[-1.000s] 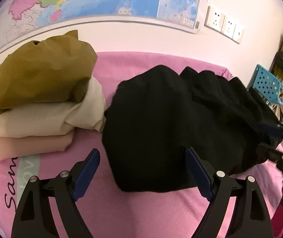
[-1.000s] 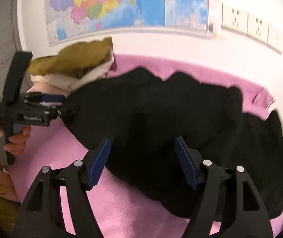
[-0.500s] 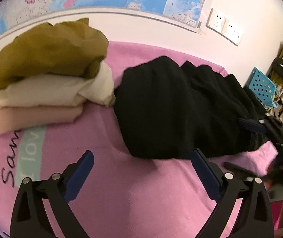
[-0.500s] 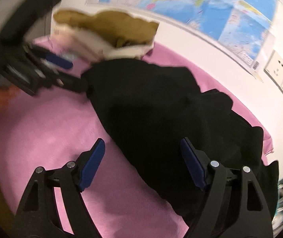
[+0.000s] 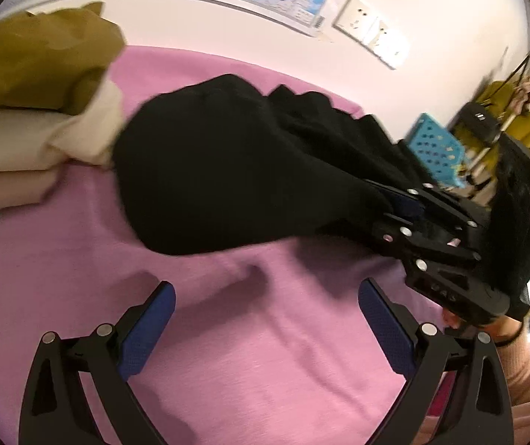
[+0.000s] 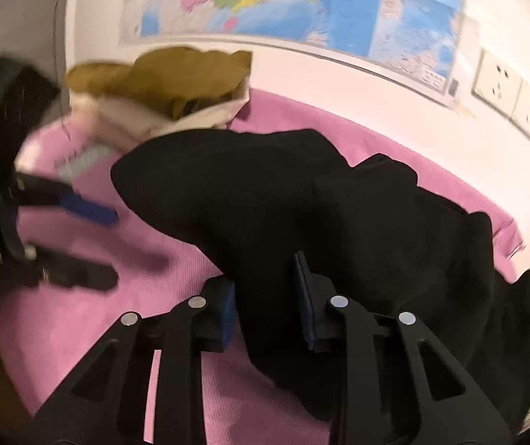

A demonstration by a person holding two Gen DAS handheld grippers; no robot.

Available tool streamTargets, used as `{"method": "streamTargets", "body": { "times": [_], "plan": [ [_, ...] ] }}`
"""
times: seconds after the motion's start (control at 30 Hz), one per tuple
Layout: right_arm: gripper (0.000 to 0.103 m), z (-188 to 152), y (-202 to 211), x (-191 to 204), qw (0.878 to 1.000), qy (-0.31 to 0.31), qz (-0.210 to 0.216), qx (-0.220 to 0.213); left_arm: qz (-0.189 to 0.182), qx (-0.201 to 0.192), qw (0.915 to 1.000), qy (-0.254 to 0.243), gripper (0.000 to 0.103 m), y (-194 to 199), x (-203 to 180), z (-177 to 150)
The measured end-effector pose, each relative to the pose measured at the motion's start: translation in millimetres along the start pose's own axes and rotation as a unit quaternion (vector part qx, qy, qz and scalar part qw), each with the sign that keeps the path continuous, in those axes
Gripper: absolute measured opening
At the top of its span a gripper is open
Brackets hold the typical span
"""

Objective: Fold large clothes
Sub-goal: 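Grasp the black coat bundle with the right gripper while the left gripper grips its other side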

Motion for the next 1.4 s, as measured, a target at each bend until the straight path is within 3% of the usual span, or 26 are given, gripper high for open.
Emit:
{"method": "streamTargets", "body": {
  "times": [0.23,0.33,0.4,0.53,0.67,0.8,0.87,0.9,1.0,1.13,1.23,1.4],
  "plan": [
    [0.027,3.5,-0.2,-3.4,0.999,-0.034,0.030,-0.011,-0.094,0.020,0.9942,0.047,0.095,-13.0,-22.3,20.6],
    [0.027,3.4,-2.4,-3.3,0.998,-0.042,0.040,-0.013,-0.114,0.021,0.9886,0.096,0.096,-21.0,-13.9,36.3],
    [0.027,2.9,-1.7,-4.0,0.998,-0.044,0.042,-0.015,-0.147,0.038,0.9806,0.124,0.096,-29.3,-13.4,42.9],
    [0.027,2.7,-3.1,-5.8,0.997,-0.055,0.052,-0.020,-0.128,0.036,0.9788,0.155,0.096,-39.9,-2.3,55.1],
    [0.027,1.0,-3.6,-5.0,0.996,-0.061,0.057,-0.021,-0.132,0.040,0.9741,0.179,0.096,-47.7,1.3,67.4],
    [0.034,0.1,-1.9,-6.6,0.994,-0.081,0.071,-0.024,-0.106,0.049,0.9807,0.157,0.096,-57.3,-0.5,76.7],
    [0.045,-1.0,4.5,-4.8,0.992,-0.092,0.080,-0.027,-0.081,0.049,0.9833,0.155,0.087,-63.1,3.1,80.3],
    [0.052,-0.6,9.4,-3.2,0.991,-0.096,0.088,-0.034,-0.067,0.046,0.9847,0.154,0.076,-64.5,6.0,81.4],
    [0.065,-4.1,35.1,0.8,0.983,-0.118,0.124,-0.059,-0.043,0.045,0.9874,0.145,0.057,-67.4,12.1,79.5],
    [0.071,-32.2,73.6,-19.7,0.965,-0.199,0.151,-0.085,-0.021,0.040,0.9907,0.128,0.051,-65.2,15.4,76.6],
    [0.079,-75.3,98.5,-52.3,0.937,-0.297,0.153,-0.098,0.001,0.030,0.9944,0.102,0.051,-63.8,14.1,74.3],
    [0.081,-143.4,124.7,-109.3,0.884,-0.438,0.105,-0.127,0.013,0.016,0.9958,0.089,0.054,-62.8,14.2,74.4]
  ]
}}
Point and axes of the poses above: each gripper's, at about its wrist camera, not at the fingertips, and y roughly against the way its jaws point, x to its left, z to its top, the point moved 10 cm from there along -y, roughly the way its jaws point, and after that the axes turned 12 degrees about z, right-handed, at the moved point
